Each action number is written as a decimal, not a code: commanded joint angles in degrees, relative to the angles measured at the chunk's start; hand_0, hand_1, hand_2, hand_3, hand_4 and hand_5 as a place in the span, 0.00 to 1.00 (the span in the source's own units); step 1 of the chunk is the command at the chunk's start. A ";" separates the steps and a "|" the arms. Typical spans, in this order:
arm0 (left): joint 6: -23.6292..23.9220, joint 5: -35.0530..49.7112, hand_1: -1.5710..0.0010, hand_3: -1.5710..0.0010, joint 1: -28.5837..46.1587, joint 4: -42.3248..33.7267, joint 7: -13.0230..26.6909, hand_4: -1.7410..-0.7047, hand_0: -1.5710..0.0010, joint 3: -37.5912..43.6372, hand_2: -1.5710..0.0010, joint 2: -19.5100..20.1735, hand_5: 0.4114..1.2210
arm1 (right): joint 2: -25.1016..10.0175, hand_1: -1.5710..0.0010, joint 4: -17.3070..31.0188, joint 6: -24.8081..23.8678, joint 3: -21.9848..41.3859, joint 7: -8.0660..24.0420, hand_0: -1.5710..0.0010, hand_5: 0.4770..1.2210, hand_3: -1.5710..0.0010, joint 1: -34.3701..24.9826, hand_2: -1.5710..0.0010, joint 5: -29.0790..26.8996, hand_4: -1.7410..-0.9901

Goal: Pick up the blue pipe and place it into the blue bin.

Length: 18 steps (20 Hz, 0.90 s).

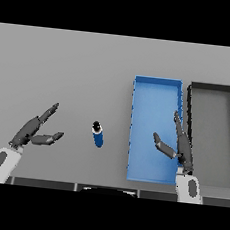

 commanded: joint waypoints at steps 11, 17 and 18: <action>-1.61 -6.71 1.00 1.00 -2.94 -0.36 6.74 0.57 1.00 -11.41 1.00 -9.28 0.05 | 0.26 1.00 -0.24 0.70 -0.01 -0.12 1.00 0.20 1.00 0.13 1.00 -0.76 0.70; 0.37 -8.81 1.00 1.00 -6.94 5.17 5.03 0.58 1.00 -12.98 1.00 -16.56 0.06 | 0.56 1.00 -1.21 0.14 0.11 1.49 1.00 0.20 1.00 0.79 1.00 -0.33 0.71; 0.65 -9.41 1.00 1.00 -7.65 6.43 4.66 0.59 1.00 -13.25 1.00 -17.58 0.06 | 0.58 1.00 -1.56 0.26 0.24 0.20 1.00 0.21 1.00 1.79 1.00 -0.31 0.71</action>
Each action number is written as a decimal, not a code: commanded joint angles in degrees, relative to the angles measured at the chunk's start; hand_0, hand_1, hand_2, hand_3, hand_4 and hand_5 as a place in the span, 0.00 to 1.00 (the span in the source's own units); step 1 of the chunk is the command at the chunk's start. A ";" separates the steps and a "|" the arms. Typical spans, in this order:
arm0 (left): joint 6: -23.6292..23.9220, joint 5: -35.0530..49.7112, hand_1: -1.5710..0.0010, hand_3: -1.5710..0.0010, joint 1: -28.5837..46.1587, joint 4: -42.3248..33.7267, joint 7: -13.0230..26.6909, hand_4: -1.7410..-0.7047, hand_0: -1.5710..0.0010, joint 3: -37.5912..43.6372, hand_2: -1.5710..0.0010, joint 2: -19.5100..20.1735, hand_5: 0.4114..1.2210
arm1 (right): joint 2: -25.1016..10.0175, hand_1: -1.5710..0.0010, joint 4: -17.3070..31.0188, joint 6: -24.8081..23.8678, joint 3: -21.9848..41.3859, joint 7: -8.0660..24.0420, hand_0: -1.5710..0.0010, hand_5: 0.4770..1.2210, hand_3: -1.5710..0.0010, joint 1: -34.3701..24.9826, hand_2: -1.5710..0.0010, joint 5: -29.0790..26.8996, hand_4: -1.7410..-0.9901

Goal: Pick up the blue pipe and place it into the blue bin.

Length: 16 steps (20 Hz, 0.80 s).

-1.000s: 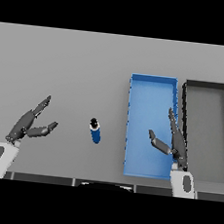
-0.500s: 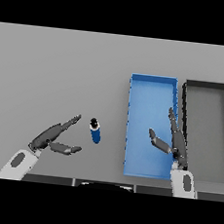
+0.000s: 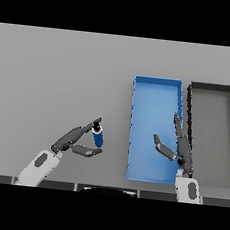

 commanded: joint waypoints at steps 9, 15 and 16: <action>1.42 -2.84 1.00 1.00 -4.29 7.68 -1.71 0.61 1.00 -1.34 1.00 -6.10 0.06 | -0.71 1.00 0.34 -0.10 -0.61 -0.76 1.00 0.23 1.00 -0.36 1.00 0.09 0.71; 1.43 1.31 0.52 0.42 -3.26 8.83 -3.47 0.29 0.62 -0.10 0.45 -10.62 0.62 | -1.08 1.00 0.46 0.06 -0.98 -0.86 1.00 0.24 1.00 -0.22 1.00 -0.18 0.69; 1.05 1.21 0.42 0.34 -3.24 8.47 -2.88 0.24 0.49 -0.42 0.36 -10.93 0.69 | -0.68 1.00 0.89 0.11 -0.82 -0.93 1.00 0.24 1.00 -0.37 1.00 -0.31 0.69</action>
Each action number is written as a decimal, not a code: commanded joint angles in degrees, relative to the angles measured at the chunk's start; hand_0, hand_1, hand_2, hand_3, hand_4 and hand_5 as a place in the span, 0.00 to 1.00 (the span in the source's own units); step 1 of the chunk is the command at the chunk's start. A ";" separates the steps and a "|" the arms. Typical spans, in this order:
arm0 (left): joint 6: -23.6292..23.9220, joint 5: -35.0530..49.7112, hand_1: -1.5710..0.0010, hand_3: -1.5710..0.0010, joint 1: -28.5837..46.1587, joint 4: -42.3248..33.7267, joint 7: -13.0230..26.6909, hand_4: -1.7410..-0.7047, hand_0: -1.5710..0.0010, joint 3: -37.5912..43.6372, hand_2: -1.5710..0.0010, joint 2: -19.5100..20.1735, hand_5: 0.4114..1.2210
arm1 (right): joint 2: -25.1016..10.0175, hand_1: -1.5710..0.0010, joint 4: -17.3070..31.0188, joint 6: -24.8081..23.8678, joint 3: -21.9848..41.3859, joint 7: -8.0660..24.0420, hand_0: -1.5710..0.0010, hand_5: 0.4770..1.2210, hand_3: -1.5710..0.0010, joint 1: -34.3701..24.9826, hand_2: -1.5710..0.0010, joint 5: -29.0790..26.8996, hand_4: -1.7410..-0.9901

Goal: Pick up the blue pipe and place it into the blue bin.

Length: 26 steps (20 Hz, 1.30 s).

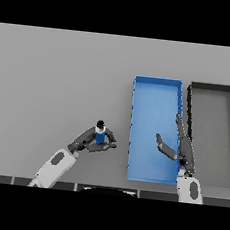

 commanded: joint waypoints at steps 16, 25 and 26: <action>0.04 -2.33 0.01 0.01 -1.97 -11.73 -0.99 0.27 0.01 0.60 0.01 -3.23 0.99 | -0.26 1.00 0.34 0.06 -0.14 0.99 1.00 0.22 1.00 -0.77 1.00 0.15 0.73; -2.66 -4.45 0.00 0.00 -2.01 -15.68 3.86 0.27 0.00 0.35 0.00 -4.68 1.00 | -0.38 1.00 -0.53 -1.28 0.16 -0.82 1.00 0.22 1.00 0.26 1.00 2.11 0.80; -2.93 -4.85 0.00 0.00 -1.85 -15.86 3.38 0.27 0.00 0.32 0.00 -4.93 1.00 | -0.36 1.00 -1.67 -1.91 0.32 -0.69 1.00 0.22 1.00 1.10 1.00 2.83 0.80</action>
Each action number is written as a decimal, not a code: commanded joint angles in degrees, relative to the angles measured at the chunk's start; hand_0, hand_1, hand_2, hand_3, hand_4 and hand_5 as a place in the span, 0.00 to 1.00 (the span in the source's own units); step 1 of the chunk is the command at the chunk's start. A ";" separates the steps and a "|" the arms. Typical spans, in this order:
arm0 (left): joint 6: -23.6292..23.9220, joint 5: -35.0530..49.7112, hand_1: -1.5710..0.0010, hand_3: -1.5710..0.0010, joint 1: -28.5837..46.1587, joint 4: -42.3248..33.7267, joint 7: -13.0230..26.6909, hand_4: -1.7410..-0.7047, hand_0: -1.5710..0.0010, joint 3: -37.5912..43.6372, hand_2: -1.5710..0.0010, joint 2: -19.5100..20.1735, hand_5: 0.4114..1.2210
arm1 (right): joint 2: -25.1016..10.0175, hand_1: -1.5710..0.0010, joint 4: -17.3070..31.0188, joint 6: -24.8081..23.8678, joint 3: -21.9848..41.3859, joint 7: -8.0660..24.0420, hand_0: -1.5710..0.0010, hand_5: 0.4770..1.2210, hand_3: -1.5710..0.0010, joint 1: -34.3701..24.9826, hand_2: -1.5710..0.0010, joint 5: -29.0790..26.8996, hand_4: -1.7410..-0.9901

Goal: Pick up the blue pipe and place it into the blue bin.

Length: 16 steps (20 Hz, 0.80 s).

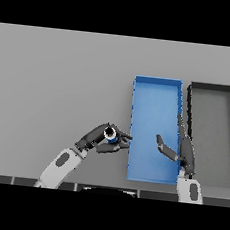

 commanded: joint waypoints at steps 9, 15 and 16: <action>-2.57 -1.24 0.00 0.00 0.56 -0.09 0.84 0.26 0.00 1.38 0.00 -1.95 1.00 | -1.29 0.99 -10.64 7.28 0.46 1.16 1.00 0.20 1.00 3.11 0.94 -10.38 0.72; -4.00 -2.30 0.00 0.00 1.15 -0.89 1.73 0.26 0.00 2.55 0.00 -2.64 1.00 | -10.03 0.99 -18.76 18.13 2.88 17.13 1.00 0.12 1.00 -7.95 0.93 -27.21 0.66; -4.04 -2.62 0.00 0.00 0.60 -0.90 2.21 0.26 0.00 2.73 0.00 -3.17 1.00 | -10.73 0.99 -19.80 18.12 3.55 19.22 1.00 0.11 1.00 -9.66 0.93 -27.97 0.65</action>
